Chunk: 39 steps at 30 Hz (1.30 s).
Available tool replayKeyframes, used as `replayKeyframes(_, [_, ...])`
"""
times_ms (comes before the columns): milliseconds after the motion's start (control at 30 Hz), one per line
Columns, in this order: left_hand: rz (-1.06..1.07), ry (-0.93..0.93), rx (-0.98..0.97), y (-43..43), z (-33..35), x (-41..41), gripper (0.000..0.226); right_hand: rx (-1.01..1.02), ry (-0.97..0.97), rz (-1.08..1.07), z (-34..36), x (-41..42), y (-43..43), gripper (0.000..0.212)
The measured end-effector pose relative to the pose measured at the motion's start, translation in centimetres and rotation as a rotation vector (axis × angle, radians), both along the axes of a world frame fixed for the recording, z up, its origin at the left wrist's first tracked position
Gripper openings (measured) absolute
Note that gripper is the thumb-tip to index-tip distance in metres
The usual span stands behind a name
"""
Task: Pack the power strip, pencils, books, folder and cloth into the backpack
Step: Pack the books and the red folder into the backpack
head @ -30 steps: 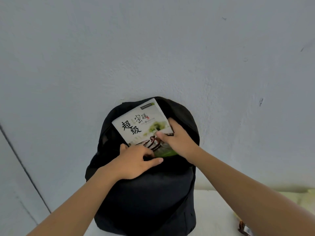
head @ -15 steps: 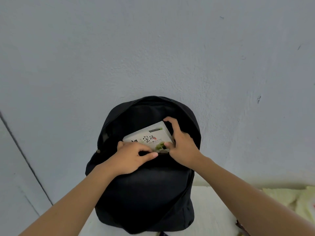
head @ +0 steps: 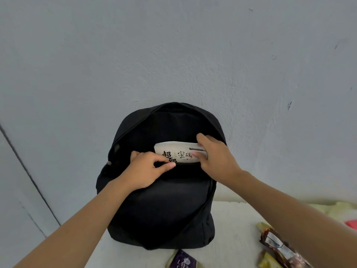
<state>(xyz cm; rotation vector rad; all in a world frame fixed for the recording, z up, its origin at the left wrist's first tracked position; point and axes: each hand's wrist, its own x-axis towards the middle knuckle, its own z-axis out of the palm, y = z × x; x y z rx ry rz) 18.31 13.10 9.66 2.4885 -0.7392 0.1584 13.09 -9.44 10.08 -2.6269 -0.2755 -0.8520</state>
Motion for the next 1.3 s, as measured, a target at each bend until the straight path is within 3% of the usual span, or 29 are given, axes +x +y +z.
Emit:
replayKeyframes(67, [0.005, 0.005, -0.008, -0.1, 0.0, 0.0, 0.031, -0.050, 0.042, -0.035, 1.0, 0.4, -0.4, 0.028])
replayKeyframes(300, [-0.012, -0.004, -0.026, 0.5, -0.3, 0.0, 0.032, 0.170, 0.068, -0.038, 0.6, 0.1, -0.6, 0.026])
replayKeyframes(333, [-0.014, -0.007, -0.019, 0.4, -0.3, 0.1, 0.034, 0.114, 0.143, -0.033, 1.1, -0.1, -0.6, 0.026])
replayKeyframes(433, [-0.006, 0.046, 0.010, 0.2, -0.2, 0.7, 0.041, -0.306, 0.447, -0.089, 3.3, 0.1, 0.2, 0.060])
replayKeyframes(533, [-0.007, 0.072, 0.105, -0.2, 0.3, 1.2, 0.035, -0.568, 0.552, -0.143, 4.9, 0.8, 1.6, 0.053])
replayKeyframes(633, [0.003, 0.160, 0.142, -0.2, 1.0, 1.8, 0.028, -0.492, 0.573, -0.103, 5.7, 1.4, 2.7, 0.012])
replayKeyframes(667, [0.002, 0.195, 0.130, -0.1, 1.2, 2.0, 0.025, -0.453, 0.568, -0.099, 5.6, 1.6, 3.0, 0.007])
replayKeyframes(800, [0.022, 0.262, 0.085, -0.5, 1.1, 2.4, 0.019, -0.258, 0.549, -0.174, 4.4, 1.8, 3.0, 0.018])
replayKeyframes(900, [0.074, 0.265, 0.100, -1.2, 1.2, 2.7, 0.015, -0.174, 0.575, -0.190, 4.2, 1.7, 2.6, 0.007])
replayKeyframes(967, [0.121, 0.250, 0.075, -1.4, 1.2, 2.7, 0.008, -0.094, 0.599, -0.169, 4.0, 1.4, 2.5, 0.014])
replayKeyframes(1033, [0.177, 0.167, -0.001, -1.3, 0.8, 2.7, 0.008, -0.107, 0.610, -0.151, 3.0, 0.8, 2.2, 0.008])
replayKeyframes(1167, [0.074, -0.151, -0.092, -1.6, -0.6, 2.1, 0.020, -0.368, 0.487, -0.138, -1.0, -0.9, 2.1, 0.064])
replayKeyframes(1300, [-0.036, -0.207, 0.189, -1.8, -0.3, 1.7, 0.033, -0.241, 0.419, -0.040, -2.1, -2.1, 1.4, 0.072])
